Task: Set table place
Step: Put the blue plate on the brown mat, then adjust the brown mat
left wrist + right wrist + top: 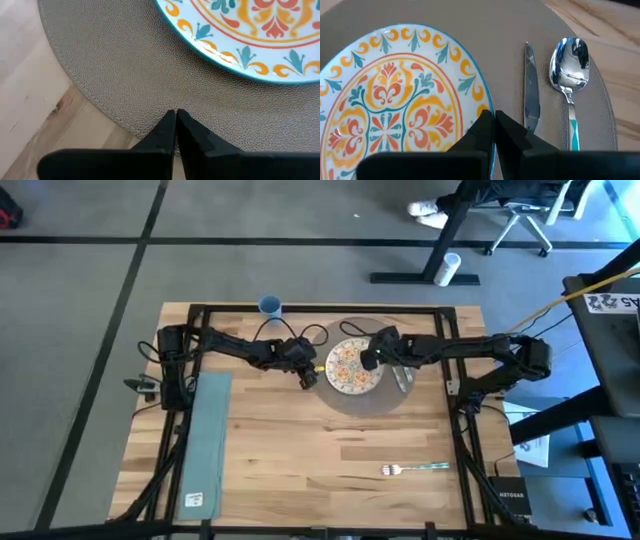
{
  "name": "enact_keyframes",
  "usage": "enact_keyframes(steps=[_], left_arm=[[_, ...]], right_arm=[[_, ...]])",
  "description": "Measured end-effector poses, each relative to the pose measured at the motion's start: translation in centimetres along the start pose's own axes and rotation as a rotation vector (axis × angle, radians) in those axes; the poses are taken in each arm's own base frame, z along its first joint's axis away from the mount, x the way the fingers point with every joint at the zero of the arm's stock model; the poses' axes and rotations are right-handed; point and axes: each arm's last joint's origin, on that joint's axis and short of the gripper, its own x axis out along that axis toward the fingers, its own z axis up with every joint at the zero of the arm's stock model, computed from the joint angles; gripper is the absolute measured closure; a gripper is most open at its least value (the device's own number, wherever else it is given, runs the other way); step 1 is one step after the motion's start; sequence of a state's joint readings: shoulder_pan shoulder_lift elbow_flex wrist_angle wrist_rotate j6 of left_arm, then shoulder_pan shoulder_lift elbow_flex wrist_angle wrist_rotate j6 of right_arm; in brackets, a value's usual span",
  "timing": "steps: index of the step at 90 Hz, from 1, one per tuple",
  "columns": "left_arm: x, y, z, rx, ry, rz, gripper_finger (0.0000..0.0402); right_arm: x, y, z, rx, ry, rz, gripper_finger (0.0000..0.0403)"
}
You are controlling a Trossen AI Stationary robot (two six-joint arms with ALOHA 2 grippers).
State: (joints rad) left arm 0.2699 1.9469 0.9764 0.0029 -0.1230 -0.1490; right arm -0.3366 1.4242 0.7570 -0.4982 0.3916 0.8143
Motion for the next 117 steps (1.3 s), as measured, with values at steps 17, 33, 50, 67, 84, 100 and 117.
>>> enact_keyframes(steps=[17, 33, 50, 67, 84, 100, 117], left_arm=[[0.0, 0.0, 0.0, 0.004, 0.0, 0.0, 0.0401], [0.0, 0.0, 0.0, 0.004, 0.0, -0.001, 0.0401], [0.0, -0.1, 0.0, 0.006, 0.002, -0.003, 0.0401], [0.0, -0.1, 0.0, 0.035, 0.002, -0.003, 0.0401], [0.0, 0.2, 0.0, 0.042, 0.003, -0.005, 0.0401], [-0.1, 0.9, 0.2, 0.036, -0.002, 0.002, 0.0401], [-1.4, 1.3, 0.9, 0.047, -0.023, 0.012, 0.0401]], right_arm=[[0.0, -0.5, -0.4, -0.021, 0.043, -0.046, 0.0403], [0.0, -0.5, -0.4, -0.012, 0.036, -0.057, 0.0403], [0.0, -0.5, -0.5, -0.01, 0.059, -0.036, 0.0402], [0.0, -0.1, -0.5, -0.071, 0.104, 0.045, 0.0383], [-0.2, 0.2, -1.0, -0.204, 0.234, 0.186, 0.0371], [-0.5, 0.2, -2.1, -0.302, 0.319, 0.181, 0.0399], [-1.1, 1.0, -2.9, -0.402, 0.298, 0.203, 0.0402]])
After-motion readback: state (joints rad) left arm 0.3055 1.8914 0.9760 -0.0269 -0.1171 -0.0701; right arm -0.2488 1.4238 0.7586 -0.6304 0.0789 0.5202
